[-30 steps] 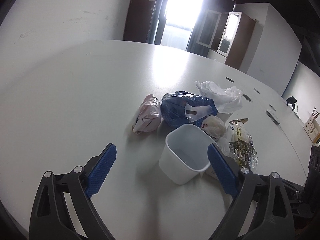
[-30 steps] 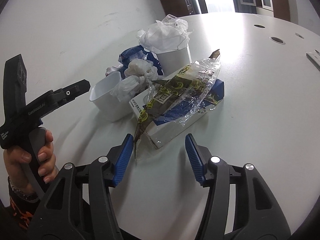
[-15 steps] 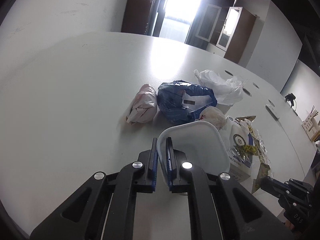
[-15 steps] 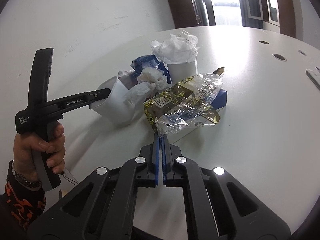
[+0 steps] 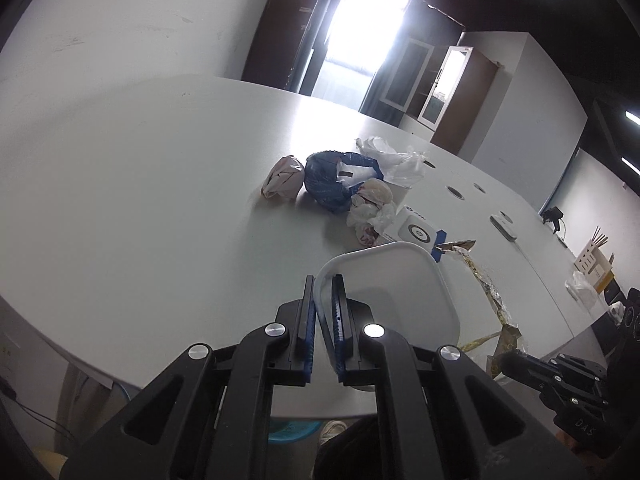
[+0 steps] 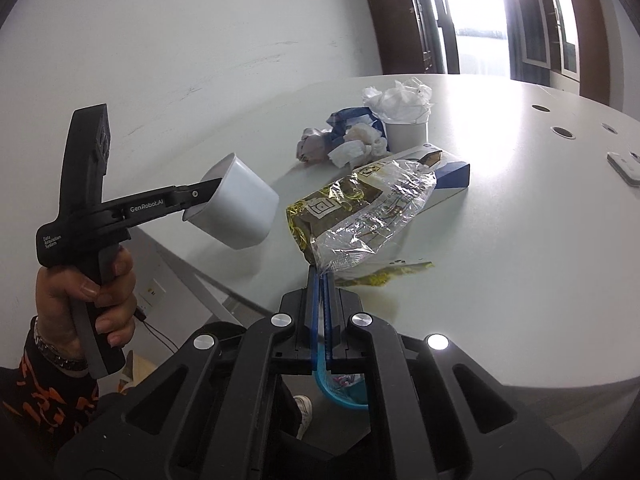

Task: Collect trash
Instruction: 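Carry the white cup and gold wrapper down over the blue wastebasket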

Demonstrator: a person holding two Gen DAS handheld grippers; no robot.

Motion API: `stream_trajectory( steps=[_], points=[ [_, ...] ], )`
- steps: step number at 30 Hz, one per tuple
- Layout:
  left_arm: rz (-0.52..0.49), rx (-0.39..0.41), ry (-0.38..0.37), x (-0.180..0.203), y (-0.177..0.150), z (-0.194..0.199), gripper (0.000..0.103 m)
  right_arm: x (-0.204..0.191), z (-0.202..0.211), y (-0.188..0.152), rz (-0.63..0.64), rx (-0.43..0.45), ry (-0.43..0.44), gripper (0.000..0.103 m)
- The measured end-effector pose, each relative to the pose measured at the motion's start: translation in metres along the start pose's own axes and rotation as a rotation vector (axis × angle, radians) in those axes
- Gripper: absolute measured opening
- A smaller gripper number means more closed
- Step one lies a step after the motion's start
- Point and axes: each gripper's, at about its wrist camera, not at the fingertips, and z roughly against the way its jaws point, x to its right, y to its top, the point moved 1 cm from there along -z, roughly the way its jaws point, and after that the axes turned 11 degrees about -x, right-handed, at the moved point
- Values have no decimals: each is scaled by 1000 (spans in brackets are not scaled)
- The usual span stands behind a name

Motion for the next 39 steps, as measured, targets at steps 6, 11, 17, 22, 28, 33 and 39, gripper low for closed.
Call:
stream_trajectory(
  steps=[6,11,17,22,28,33,39],
  points=[
    [-37,-1,-8,8,-33,23,7,-12,12,-31,-3,-13,32,1],
    [-71,-27,-12,14,-63,33,7,-26,22,-59,12,-36,45,1],
    [-59,-65,-23,7,-90,36,7,-40,28,-89,34,-78,62,1],
    [-45,-112,-13,-2,-111,26,7,-45,17,-110,35,-128,79,2],
    [-32,-201,15,-15,-137,-8,7,-40,-19,-127,14,-208,84,2],
    [9,-309,9,-29,-154,-52,7,-35,-47,-140,-5,-276,86,2],
    [45,-372,37,-47,-156,-95,7,-25,-86,-155,-46,-364,114,2]
  ],
)
